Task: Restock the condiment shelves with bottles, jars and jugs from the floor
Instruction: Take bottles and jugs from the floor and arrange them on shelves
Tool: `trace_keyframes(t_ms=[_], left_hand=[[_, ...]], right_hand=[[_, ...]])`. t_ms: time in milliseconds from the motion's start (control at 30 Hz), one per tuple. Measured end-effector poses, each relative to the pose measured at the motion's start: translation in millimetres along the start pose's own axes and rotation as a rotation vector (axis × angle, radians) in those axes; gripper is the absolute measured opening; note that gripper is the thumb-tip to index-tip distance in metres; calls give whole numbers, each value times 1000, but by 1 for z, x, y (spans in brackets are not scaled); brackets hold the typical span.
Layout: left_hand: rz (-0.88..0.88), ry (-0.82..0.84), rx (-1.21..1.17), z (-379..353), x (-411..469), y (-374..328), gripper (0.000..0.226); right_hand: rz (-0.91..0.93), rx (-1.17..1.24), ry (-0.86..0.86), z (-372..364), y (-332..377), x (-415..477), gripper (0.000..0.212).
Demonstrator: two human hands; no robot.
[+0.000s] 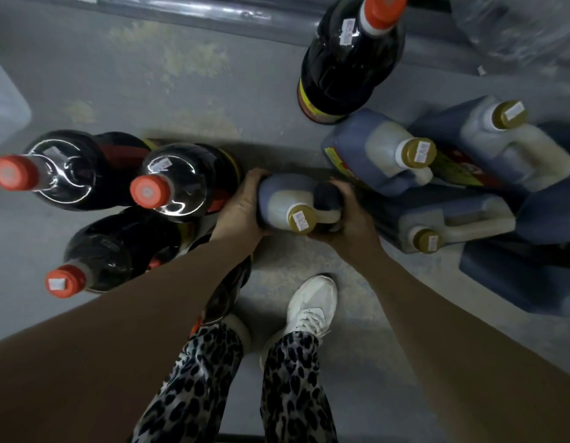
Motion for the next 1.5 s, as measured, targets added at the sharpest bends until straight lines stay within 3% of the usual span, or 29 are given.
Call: trace_keyframes(t_ms=[267,467,633,800,933,1167,1400,1500], left_hand=[[-4,181,70,5,-9,-8,101],[93,394,-70,16,-37,-31,99],[149,480,-299,36,-72,-66,81],[130,457,-580,55,-105,-105,59],[75,411,-703,79,-131,-144,50],[43,340,-773,124,-183,-202,76],[-24,288,-717,175,-258,-264,72],[-50,230,-669,195,-288,-290,69]], right_hand=[[-101,169,137,21,-7,-31,89],[-204,369,276,45,16,-67,82],[-265,542,305,63,53,-93,65],[-284,685,250,80,97,-118,45],[-266,752,181,97,142,-138,52],[-235,757,74,133,221,-174,68],[-215,764,11,164,315,-224,52],[-197,737,-30,175,353,-247,57]])
Point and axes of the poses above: each hand's wrist, its own x-axis towards the middle knuckle, its own z-axis out of the back of the hand, y = z × x, the point moved 4 cm from there along x, towards the middle knuckle, and after that the axes turned 12 degrees about y, right-handed, at the moved point
